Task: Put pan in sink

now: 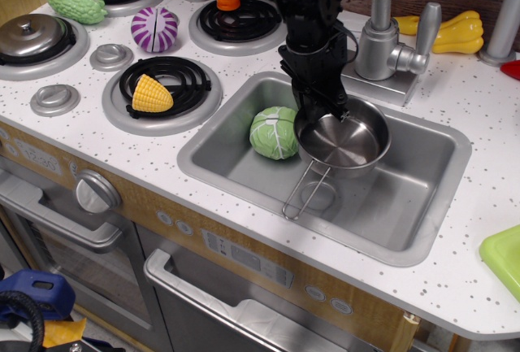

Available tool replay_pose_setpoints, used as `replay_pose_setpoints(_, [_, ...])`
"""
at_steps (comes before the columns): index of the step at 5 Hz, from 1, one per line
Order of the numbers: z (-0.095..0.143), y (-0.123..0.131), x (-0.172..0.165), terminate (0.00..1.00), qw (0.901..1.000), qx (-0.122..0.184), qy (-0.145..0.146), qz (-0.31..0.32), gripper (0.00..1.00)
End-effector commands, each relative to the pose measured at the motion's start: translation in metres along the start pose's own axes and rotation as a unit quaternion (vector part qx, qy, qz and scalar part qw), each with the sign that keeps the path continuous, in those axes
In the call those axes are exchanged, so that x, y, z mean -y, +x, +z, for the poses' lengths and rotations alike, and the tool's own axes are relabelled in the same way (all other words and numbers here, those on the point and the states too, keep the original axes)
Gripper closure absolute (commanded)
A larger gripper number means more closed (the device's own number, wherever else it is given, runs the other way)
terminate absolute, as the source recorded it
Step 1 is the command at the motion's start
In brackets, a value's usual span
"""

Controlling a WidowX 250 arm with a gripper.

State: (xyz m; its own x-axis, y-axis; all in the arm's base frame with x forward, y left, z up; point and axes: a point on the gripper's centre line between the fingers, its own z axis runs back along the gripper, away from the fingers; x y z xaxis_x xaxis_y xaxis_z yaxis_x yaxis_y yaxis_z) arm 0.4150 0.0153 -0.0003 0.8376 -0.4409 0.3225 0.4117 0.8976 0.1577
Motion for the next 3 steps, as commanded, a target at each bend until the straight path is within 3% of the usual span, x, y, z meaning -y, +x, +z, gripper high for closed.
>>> replay_pose_setpoints(1, [0.0072,0.0070,-0.0078,0.00,0.9992,0.031,0.026,-0.005,0.00])
replay_pose_setpoints(2, [0.0072,0.0070,-0.0078,0.00,0.9992,0.031,0.026,-0.005,0.00])
replay_pose_setpoints(3, [0.0072,0.0070,-0.0078,1.00,0.9992,0.031,0.026,-0.005,0.00])
